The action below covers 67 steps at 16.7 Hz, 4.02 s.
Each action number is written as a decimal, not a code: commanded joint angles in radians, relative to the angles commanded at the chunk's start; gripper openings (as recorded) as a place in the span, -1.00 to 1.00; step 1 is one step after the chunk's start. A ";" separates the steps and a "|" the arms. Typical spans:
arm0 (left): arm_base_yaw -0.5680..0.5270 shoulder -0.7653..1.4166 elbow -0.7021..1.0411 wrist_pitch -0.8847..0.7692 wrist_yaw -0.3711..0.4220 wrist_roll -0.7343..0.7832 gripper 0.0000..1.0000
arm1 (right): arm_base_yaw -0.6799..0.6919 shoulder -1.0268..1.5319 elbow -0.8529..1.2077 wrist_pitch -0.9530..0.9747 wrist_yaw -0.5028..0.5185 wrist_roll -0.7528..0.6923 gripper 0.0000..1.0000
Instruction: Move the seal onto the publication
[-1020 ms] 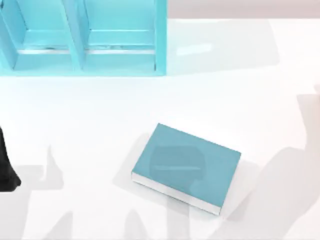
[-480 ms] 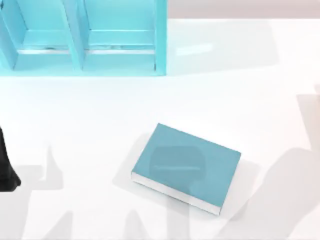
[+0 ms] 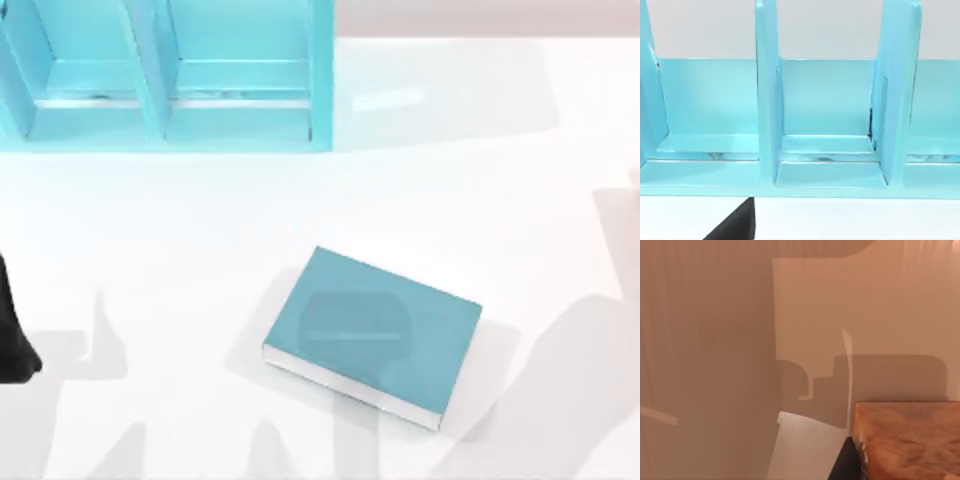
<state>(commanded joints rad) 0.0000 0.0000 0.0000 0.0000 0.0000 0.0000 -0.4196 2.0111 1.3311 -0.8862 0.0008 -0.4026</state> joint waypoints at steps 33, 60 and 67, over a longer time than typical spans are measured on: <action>0.000 0.000 0.000 0.000 0.000 0.000 1.00 | 0.423 -0.202 0.330 -0.535 0.001 0.427 -1.00; 0.000 0.000 0.000 0.000 0.000 0.000 1.00 | 1.159 0.114 0.431 -0.320 0.003 1.166 -1.00; 0.000 0.000 0.000 0.000 0.000 0.000 1.00 | 1.159 0.114 0.431 -0.320 0.003 1.166 0.06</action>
<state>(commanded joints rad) 0.0000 0.0000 0.0000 0.0000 0.0000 0.0000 0.7396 2.1256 1.7619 -1.2062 0.0039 0.7633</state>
